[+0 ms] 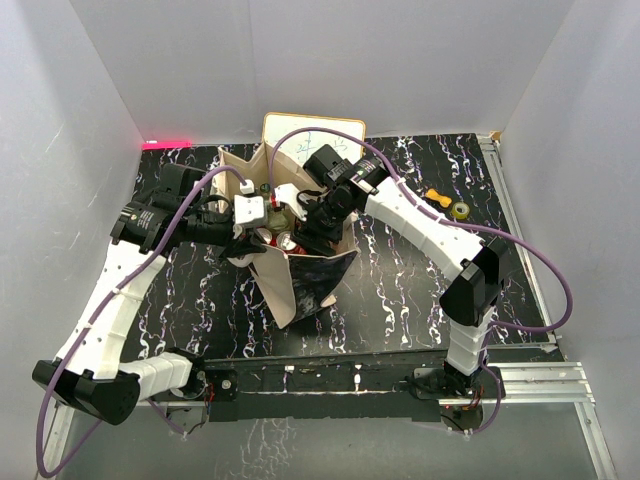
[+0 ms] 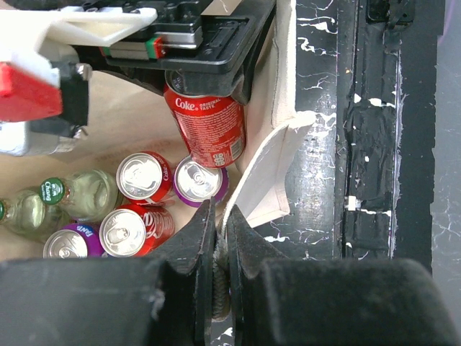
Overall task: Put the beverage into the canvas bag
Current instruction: Place the drink in the canvas bag.
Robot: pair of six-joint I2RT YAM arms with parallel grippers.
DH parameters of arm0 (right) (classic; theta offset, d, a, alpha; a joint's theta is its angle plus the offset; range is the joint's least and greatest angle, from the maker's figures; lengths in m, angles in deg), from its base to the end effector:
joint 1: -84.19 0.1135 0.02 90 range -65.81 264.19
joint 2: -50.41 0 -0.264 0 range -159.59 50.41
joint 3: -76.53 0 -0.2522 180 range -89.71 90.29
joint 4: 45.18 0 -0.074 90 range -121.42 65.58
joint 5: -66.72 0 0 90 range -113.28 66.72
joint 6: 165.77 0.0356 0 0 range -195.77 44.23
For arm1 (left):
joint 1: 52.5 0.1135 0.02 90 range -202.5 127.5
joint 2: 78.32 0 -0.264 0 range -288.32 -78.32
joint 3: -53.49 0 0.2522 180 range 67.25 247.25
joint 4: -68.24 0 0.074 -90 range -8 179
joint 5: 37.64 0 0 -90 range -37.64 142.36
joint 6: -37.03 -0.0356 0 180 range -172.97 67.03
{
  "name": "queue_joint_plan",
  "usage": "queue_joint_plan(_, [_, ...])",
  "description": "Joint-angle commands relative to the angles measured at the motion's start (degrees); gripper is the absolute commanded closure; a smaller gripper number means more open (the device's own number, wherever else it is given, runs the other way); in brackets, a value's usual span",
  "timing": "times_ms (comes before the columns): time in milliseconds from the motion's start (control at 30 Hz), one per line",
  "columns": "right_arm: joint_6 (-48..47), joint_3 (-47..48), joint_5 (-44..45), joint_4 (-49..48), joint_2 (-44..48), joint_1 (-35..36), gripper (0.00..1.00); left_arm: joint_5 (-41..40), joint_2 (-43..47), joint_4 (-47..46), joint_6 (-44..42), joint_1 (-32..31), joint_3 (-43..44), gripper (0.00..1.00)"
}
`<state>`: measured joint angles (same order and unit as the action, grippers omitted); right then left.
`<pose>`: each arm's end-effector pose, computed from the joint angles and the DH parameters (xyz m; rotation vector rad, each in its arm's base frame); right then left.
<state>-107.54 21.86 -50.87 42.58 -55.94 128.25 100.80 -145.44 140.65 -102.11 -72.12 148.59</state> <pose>0.2551 0.2699 0.3505 -1.7820 2.0829 0.7234 0.1887 -0.0955 0.4067 1.5064 1.5022 -0.6856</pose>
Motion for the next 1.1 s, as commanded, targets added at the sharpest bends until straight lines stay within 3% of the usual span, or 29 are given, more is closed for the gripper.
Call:
queue_joint_plan(0, [-3.2, -0.69, -5.52, 3.79, 3.24, 1.47, 0.92, 4.93, 3.41, -2.92, 0.12, 0.88, 0.11, 1.0])
queue_joint_plan(400, [-2.57, 0.99, -11.56, 4.01, 4.75, 2.99, 0.92, 3.95, 5.32, -3.1, 0.27, 1.17, -1.85, 1.0])
queue_joint_plan(700, [-0.09, -1.06, -9.6, 3.93, 5.2, 6.94, 0.92, 7.35, 4.86, -2.55, 3.08, 2.69, 0.87, 1.0])
queue_joint_plan(1067, [-1.58, -2.9, -11.02, 3.17, 4.34, 11.62, 0.92, 6.9, 10.25, -4.16, 5.59, 4.48, -5.24, 1.0])
